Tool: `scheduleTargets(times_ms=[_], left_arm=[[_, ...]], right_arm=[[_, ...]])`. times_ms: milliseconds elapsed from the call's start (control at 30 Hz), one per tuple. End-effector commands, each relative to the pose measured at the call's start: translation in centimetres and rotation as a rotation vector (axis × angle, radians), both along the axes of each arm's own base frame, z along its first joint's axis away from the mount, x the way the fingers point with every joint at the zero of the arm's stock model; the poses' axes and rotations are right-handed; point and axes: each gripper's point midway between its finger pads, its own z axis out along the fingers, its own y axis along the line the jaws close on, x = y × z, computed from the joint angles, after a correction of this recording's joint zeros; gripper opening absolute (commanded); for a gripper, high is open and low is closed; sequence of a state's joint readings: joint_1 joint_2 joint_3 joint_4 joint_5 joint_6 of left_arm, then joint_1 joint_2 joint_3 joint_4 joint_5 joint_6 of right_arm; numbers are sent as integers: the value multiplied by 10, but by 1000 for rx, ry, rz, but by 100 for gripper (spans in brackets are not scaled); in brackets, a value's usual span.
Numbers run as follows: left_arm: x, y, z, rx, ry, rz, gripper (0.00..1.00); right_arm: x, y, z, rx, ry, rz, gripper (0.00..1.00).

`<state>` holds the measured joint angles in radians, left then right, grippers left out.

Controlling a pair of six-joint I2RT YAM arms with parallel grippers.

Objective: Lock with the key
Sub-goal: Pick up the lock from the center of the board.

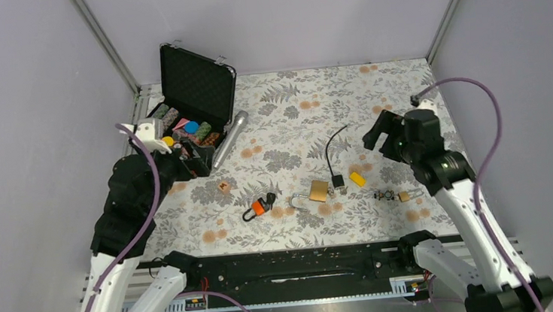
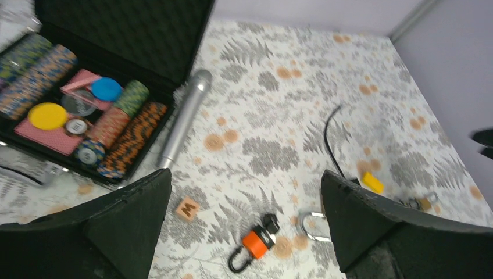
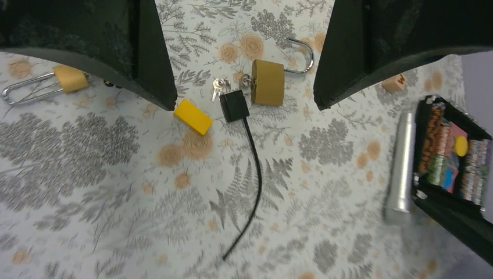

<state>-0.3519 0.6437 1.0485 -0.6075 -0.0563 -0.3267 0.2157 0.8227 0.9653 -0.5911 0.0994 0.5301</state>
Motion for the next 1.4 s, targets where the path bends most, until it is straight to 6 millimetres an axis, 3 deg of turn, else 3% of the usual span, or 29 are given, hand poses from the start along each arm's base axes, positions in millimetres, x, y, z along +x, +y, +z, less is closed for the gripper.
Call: scheduleTargets(times_ms=[0, 200, 300, 433, 567, 667, 800, 1067, 1367], left_arm=[[2, -30, -10, -83, 31, -128, 99], [4, -44, -20, -154, 41, -176, 99], [6, -44, -25, -154, 56, -169, 99], [10, -46, -27, -161, 61, -169, 99], [7, -46, -29, -159, 61, -175, 99], [3, -42, -30, -145, 61, -171, 99], [-3, -36, -31, -125, 59, -151, 99], [-7, -34, -32, -104, 60, -158, 99], [-4, -36, -27, -97, 54, -167, 99]], right_arm=[[9, 24, -45, 112, 149, 9, 94], [9, 44, -100, 0, 316, -20, 86], [9, 64, -123, -3, 383, -1, 80], [4, 101, -138, -8, 420, 23, 80], [4, 155, -144, -119, 387, 249, 87], [3, 176, -154, -236, 404, 513, 88], [-2, 167, -158, -453, 434, 766, 90], [-28, 156, -166, -641, 531, 1217, 92], [-24, 158, -190, -819, 581, 1344, 89]])
